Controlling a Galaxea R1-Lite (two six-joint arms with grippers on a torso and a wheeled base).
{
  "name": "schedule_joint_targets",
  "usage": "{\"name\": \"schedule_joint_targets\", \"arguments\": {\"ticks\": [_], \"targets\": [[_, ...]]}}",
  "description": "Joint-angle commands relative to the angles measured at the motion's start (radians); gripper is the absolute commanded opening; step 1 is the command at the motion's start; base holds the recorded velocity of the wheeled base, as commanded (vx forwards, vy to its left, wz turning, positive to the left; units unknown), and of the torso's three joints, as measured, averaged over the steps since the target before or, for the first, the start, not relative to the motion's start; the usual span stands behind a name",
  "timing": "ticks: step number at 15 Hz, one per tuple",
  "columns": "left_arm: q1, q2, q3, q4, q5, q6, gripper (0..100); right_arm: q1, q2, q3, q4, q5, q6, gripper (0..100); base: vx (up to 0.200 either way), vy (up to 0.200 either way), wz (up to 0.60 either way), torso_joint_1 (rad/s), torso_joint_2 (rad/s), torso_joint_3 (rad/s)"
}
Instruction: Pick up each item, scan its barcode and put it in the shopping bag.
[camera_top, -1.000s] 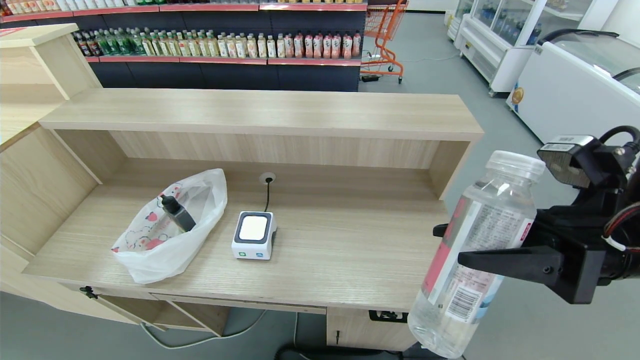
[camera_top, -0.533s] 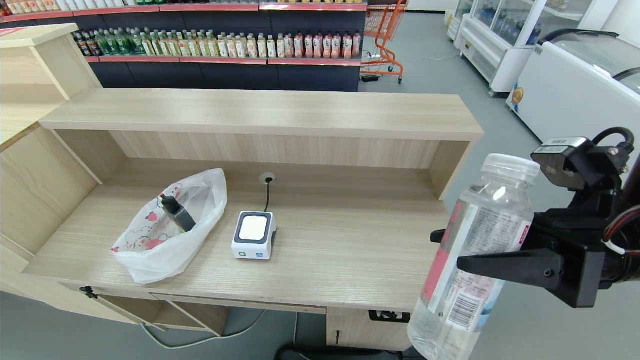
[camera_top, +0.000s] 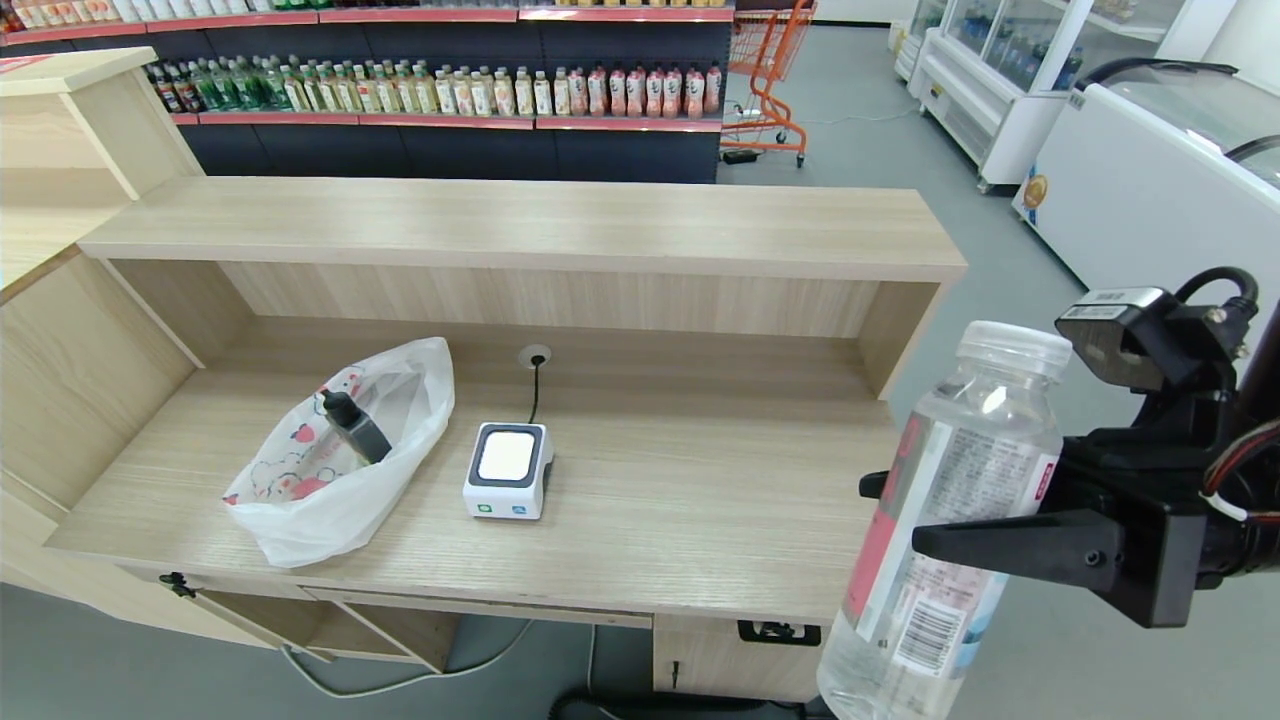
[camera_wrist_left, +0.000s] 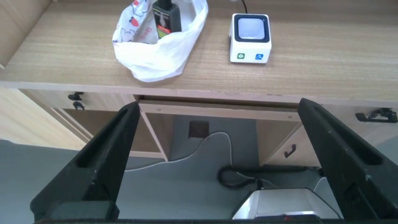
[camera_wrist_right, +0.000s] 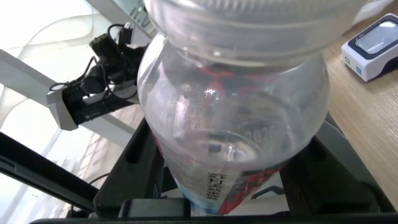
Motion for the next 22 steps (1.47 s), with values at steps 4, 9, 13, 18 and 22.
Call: {"name": "schedule_joint_targets", "arguments": {"ticks": [4, 9, 13, 18, 22], "targets": [[0.0, 0.001, 0.0, 0.0, 0.0, 0.0, 100, -0.001, 0.011, 0.006, 0.006, 0.0, 0.021, 0, 0.0, 0.0, 0.0, 0.0, 0.0, 0.0], [0.0, 0.001, 0.0, 0.0, 0.0, 0.0, 100, -0.001, 0.016, 0.005, 0.006, 0.0, 0.047, 0, 0.0, 0.0, 0.0, 0.0, 0.0, 0.0], [0.0, 0.001, 0.0, 0.0, 0.0, 0.0, 100, -0.006, 0.028, 0.003, 0.007, 0.002, 0.061, 0, 0.0, 0.0, 0.0, 0.0, 0.0, 0.0], [0.0, 0.001, 0.0, 0.0, 0.0, 0.0, 100, -0.026, 0.016, -0.001, -0.002, -0.015, 0.052, 0, 0.0, 0.0, 0.0, 0.0, 0.0, 0.0], [0.0, 0.0, 0.0, 0.0, 0.0, 0.0, 100, -0.188, -0.015, -0.041, -0.066, -0.159, -0.111, 0, 0.0, 0.0, 0.0, 0.0, 0.0, 0.0]]}}
